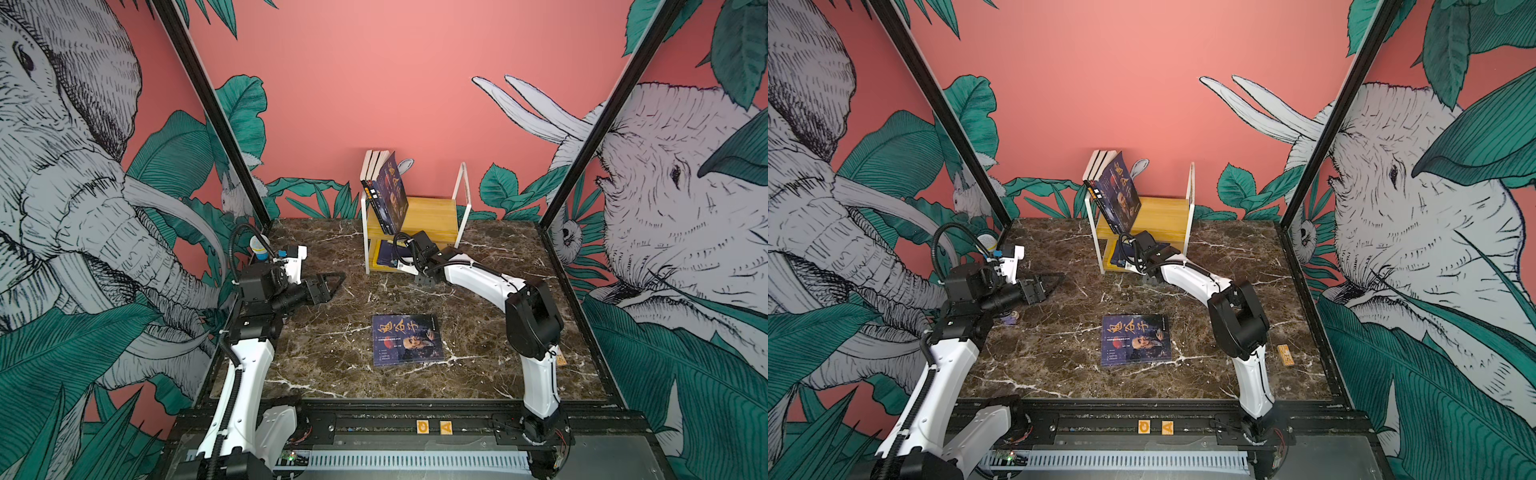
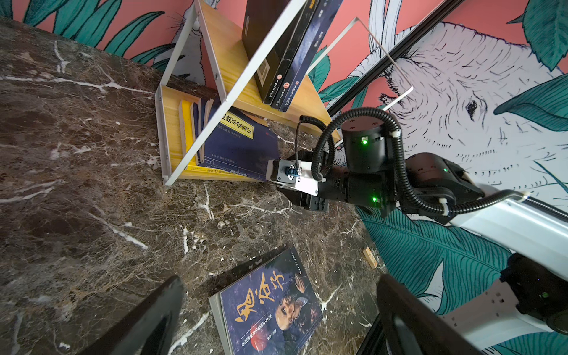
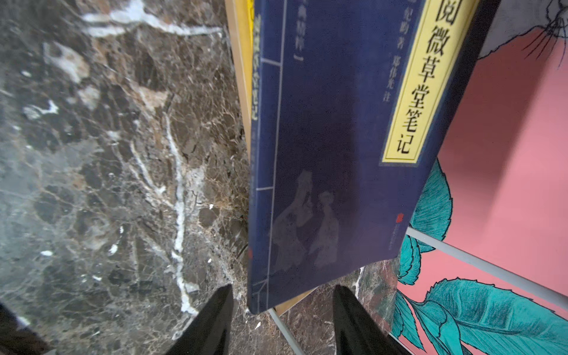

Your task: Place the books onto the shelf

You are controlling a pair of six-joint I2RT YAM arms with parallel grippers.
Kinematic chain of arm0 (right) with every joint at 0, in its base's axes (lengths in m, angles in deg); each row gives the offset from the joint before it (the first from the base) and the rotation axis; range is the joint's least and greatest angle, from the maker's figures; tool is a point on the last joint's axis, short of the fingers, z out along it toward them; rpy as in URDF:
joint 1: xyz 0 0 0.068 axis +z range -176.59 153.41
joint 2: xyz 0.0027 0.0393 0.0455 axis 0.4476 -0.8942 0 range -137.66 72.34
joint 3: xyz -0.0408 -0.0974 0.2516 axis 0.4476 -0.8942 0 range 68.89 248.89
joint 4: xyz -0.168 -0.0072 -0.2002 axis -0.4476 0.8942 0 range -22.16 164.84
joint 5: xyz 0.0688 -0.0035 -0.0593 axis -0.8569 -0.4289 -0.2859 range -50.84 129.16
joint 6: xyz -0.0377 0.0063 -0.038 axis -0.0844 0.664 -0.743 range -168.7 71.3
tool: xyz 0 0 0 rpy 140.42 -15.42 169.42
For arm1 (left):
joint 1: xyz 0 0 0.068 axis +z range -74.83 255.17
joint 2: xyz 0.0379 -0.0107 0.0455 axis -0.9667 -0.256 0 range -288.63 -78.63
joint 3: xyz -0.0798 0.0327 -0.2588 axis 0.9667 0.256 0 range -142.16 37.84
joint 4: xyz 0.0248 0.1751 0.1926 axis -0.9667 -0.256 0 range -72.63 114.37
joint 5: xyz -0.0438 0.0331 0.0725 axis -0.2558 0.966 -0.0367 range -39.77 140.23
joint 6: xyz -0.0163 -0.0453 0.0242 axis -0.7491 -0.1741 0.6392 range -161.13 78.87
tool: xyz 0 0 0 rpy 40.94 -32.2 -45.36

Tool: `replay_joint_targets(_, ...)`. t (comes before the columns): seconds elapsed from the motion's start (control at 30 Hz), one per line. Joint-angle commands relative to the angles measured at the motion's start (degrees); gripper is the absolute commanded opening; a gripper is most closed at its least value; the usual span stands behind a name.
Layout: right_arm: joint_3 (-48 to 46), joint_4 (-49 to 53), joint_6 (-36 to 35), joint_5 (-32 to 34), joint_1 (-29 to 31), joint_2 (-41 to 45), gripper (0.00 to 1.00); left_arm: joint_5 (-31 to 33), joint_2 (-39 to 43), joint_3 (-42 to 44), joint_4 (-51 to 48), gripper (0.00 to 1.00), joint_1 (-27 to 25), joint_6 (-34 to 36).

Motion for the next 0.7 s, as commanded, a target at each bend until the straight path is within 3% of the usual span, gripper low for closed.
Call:
replay_joint_targets(0.0,1.5,-0.9,-0.7,2.1,-0.6,-1.2,0.53,-0.6,0.2,0.6,1.1,0.99,0.4,0.8)
replay_joint_targets(0.67,4.4,-3.8,-1.6,3.8,-1.3,-3.4,0.46,-1.1,-0.1,0.5,1.4,0.99,0.8,0.5)
